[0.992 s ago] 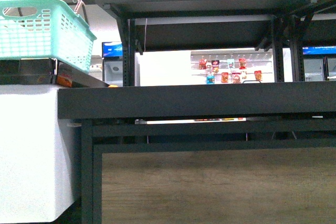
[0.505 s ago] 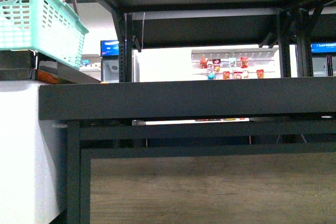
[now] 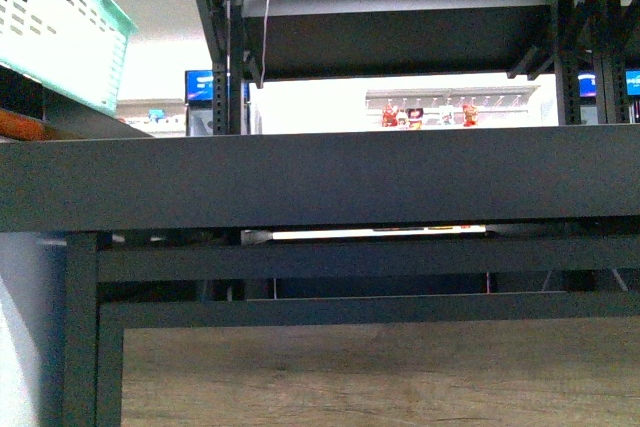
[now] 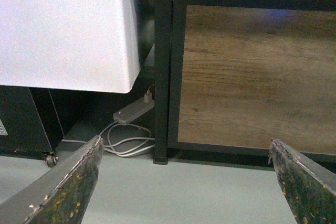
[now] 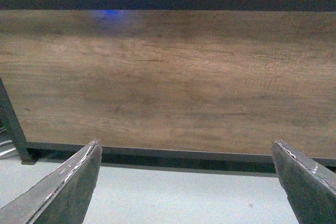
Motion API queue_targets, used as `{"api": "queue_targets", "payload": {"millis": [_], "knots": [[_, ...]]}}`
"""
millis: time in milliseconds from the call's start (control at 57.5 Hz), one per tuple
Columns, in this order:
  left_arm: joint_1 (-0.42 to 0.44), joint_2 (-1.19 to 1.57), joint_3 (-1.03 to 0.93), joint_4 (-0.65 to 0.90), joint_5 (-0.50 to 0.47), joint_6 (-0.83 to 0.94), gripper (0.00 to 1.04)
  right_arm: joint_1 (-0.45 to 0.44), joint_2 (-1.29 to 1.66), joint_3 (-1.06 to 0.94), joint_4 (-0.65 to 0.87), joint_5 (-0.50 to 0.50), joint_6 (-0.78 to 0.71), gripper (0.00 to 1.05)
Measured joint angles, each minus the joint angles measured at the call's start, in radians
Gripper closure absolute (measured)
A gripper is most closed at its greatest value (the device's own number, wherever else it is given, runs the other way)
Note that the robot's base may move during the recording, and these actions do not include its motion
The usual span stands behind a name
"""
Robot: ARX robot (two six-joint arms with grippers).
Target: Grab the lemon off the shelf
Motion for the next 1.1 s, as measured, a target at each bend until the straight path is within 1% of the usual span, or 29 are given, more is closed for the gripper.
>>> {"api": "queue_targets", "payload": {"millis": [1096], "knots": [[0.0,0.0,0.0,0.0,0.0,0.0,0.08,0.0,0.0,0.0,0.0,0.0,0.0,0.07]]}}
